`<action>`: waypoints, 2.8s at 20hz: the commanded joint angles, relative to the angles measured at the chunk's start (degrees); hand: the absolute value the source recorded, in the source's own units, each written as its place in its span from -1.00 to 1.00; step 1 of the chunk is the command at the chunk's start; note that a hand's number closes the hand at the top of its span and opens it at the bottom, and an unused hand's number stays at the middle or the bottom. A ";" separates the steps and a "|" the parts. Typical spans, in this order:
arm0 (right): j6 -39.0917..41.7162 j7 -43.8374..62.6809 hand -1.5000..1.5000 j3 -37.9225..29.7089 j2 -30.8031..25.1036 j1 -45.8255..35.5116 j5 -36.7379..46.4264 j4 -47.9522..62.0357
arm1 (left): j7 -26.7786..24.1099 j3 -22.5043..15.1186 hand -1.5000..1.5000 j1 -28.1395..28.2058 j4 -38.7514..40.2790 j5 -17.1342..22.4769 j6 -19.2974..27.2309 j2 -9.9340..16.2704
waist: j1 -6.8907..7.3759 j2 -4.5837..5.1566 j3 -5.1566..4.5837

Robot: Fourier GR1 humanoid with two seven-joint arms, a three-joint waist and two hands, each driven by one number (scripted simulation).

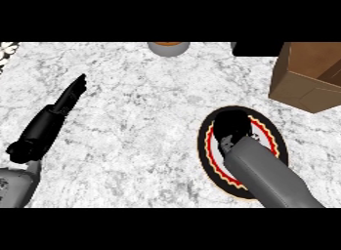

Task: Pick the squash from the plate and place it in the cardboard box

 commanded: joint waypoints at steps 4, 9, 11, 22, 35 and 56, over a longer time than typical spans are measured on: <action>-3.10 -9.76 1.00 3.70 -3.66 4.47 5.33 -8.47 | 1.68 1.21 0.00 -1.14 -0.10 -1.85 -0.08 -1.28 | -0.44 0.05 0.10; -10.36 -36.29 1.00 5.93 3.06 0.76 -4.05 -18.53 | 1.58 0.21 0.00 -1.32 -1.15 -0.18 -1.97 -1.13 | 1.99 0.44 0.65; -14.73 -44.18 1.00 6.93 -0.27 3.01 -4.52 -23.20 | 1.57 1.01 0.00 -1.19 -0.65 -0.49 -0.80 -1.34 | 0.16 0.20 0.52; -25.98 -65.90 1.00 -7.02 -19.76 9.27 -7.18 -41.27 | 2.35 1.29 0.00 0.40 -1.98 -2.14 -0.27 -2.66 | -0.83 -0.02 0.12; -26.53 -51.55 1.00 -33.93 -15.50 2.23 -19.44 -29.11 | -0.27 0.75 0.00 0.20 1.11 -4.73 -1.06 -4.56 | 0.35 0.41 0.08; -13.22 -78.89 1.00 -34.37 -31.48 -16.81 -7.36 27.27 | 1.71 2.42 0.00 -1.31 -1.59 -4.22 -4.19 -5.57 | 3.23 1.35 0.17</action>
